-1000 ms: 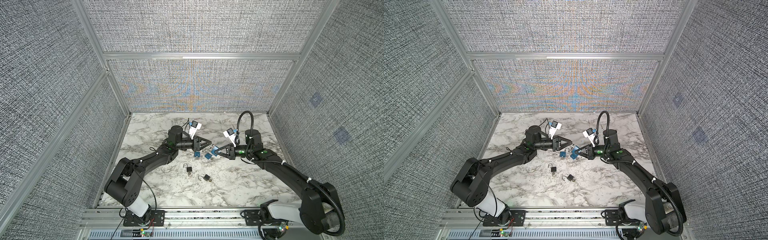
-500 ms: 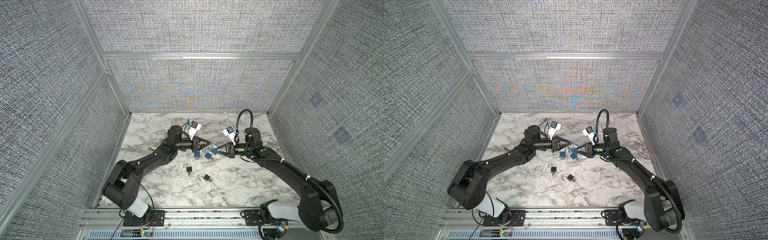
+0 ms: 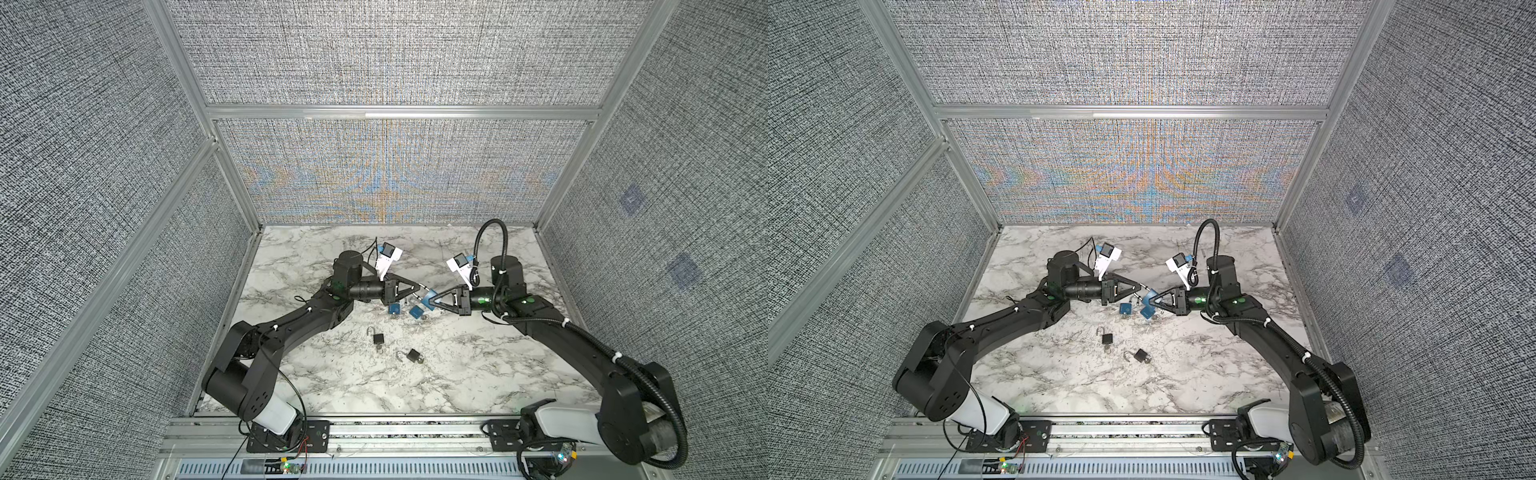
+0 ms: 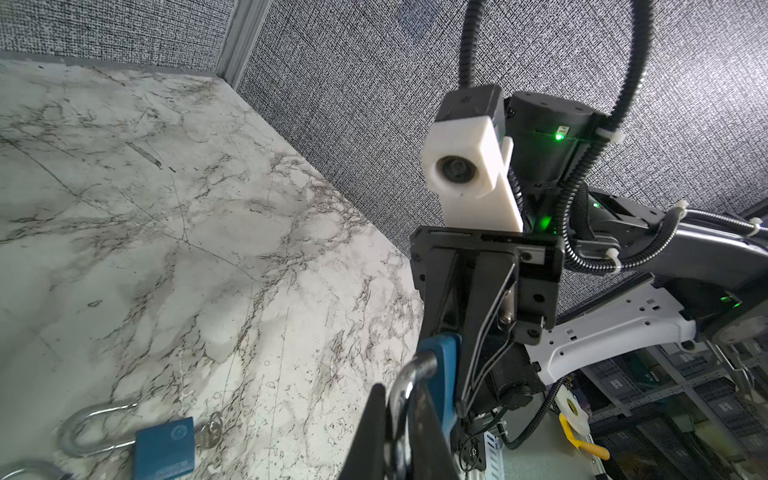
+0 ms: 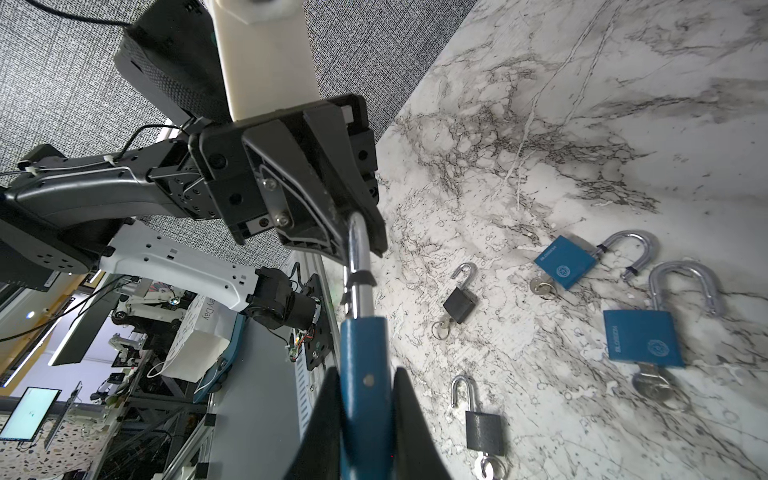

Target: Lock with the key

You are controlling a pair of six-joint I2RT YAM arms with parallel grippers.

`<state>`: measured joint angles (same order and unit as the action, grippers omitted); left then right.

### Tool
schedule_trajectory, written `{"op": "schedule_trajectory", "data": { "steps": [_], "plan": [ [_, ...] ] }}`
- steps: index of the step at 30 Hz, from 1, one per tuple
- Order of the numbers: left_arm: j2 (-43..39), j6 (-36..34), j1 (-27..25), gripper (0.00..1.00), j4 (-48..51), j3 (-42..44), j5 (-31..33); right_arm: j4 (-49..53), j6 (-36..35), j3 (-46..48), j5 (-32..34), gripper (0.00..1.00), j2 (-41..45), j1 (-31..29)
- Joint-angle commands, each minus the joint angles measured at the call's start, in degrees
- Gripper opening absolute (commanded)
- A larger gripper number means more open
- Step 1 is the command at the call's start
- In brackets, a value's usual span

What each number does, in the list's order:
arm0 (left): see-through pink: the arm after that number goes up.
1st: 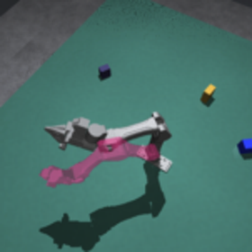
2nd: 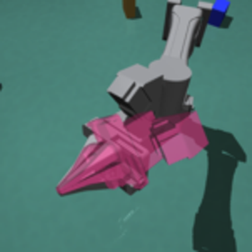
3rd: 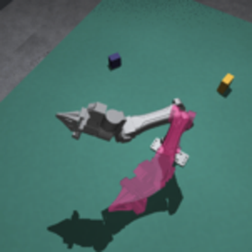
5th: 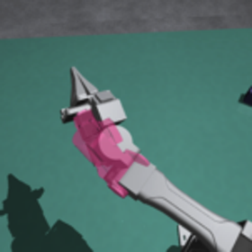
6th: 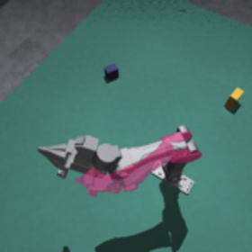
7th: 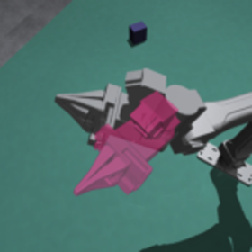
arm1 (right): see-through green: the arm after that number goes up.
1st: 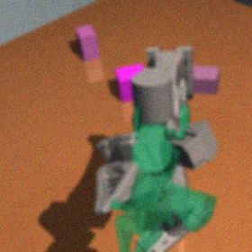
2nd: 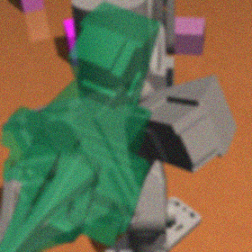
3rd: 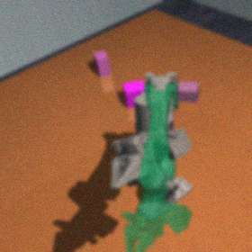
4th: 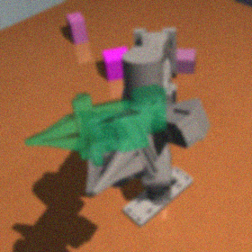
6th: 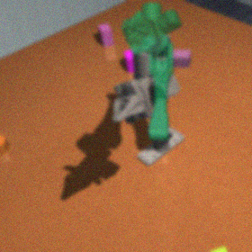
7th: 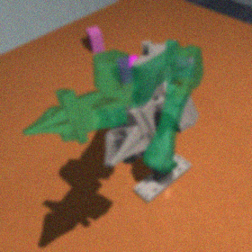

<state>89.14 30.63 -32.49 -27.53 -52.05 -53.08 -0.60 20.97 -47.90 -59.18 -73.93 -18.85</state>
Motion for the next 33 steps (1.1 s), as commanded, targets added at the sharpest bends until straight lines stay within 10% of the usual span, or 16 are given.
{"op": "schedule_trajectory", "data": {
  "steps": [1,33],
  "plan": [
    [0.3,-2.9,-0.2,0.00,2.5,0.4,3.7,-8.6,3.5,-0.2,-5.6,0.00,0.7,-0.4],
    [0.3,-1.8,-2.5,0.00,2.3,1.6,1.5,-17.8,10.1,-0.8,-4.7,0.00,-1.9,-1.0]
  ]
}}
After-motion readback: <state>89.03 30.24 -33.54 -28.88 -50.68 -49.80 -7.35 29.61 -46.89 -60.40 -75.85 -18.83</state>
